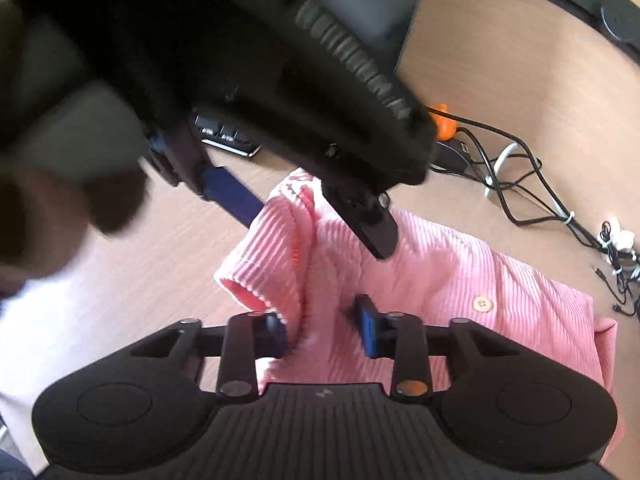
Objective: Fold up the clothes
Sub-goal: 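Lift the dress fold with both grippers and fold it over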
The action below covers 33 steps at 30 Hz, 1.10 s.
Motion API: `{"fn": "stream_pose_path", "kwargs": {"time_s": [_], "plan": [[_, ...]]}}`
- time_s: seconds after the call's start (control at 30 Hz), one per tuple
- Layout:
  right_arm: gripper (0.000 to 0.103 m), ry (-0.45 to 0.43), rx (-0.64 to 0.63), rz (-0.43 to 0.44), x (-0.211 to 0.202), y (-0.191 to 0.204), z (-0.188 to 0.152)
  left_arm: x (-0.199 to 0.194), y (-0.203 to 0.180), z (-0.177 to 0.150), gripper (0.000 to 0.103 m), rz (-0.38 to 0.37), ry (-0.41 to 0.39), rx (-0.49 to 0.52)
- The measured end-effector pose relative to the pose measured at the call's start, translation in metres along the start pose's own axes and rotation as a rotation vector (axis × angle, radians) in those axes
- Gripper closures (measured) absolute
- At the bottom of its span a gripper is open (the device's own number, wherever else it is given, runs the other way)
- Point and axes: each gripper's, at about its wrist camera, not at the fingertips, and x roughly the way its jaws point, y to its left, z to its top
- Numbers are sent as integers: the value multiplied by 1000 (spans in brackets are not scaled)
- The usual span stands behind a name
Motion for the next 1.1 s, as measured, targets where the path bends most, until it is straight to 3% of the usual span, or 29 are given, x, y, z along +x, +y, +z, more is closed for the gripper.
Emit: {"fn": "stream_pose_path", "kwargs": {"time_s": [0.1, 0.13, 0.17, 0.2, 0.27, 0.33, 0.47, 0.57, 0.7, 0.83, 0.93, 1.03, 1.1], "plan": [[74, -12, -33, -14, -3, 5, -1, 19, 7, 7, 13, -42, 15, -46], [72, -16, -45, -27, -4, 7, -2, 24, 5, 8, 24, -63, 23, -55], [65, -21, -51, -45, -4, 8, -4, 28, 2, 9, 33, -55, 33, -51], [49, -29, -52, -66, -3, 9, -5, 32, -1, 9, 46, -45, 42, -46], [44, -37, -46, -95, 2, 8, -8, 33, -8, 7, 49, -18, 43, -16], [46, -18, -22, -78, 10, 3, -11, 31, -13, 5, 54, 8, 41, 17], [69, -13, 22, -20, 9, -5, -9, 18, -28, 4, 64, 70, 40, 91], [78, -57, 94, 68, -14, -15, 2, -14, -50, 8, 64, 123, 26, 189], [81, -167, 174, 168, -58, -34, 16, -54, -89, 26, 58, 161, 5, 316], [81, -221, 313, 217, -86, -79, 13, -48, -137, 36, 46, 145, -35, 415], [81, -194, 466, 181, -86, -128, -5, -11, -164, 34, 34, 69, -24, 432], [82, -145, 597, 82, -77, -177, -25, 13, -180, 34, 32, -55, -9, 429], [82, -99, 660, 4, -72, -204, -48, 18, -186, 35, 23, -114, -21, 434]]}}
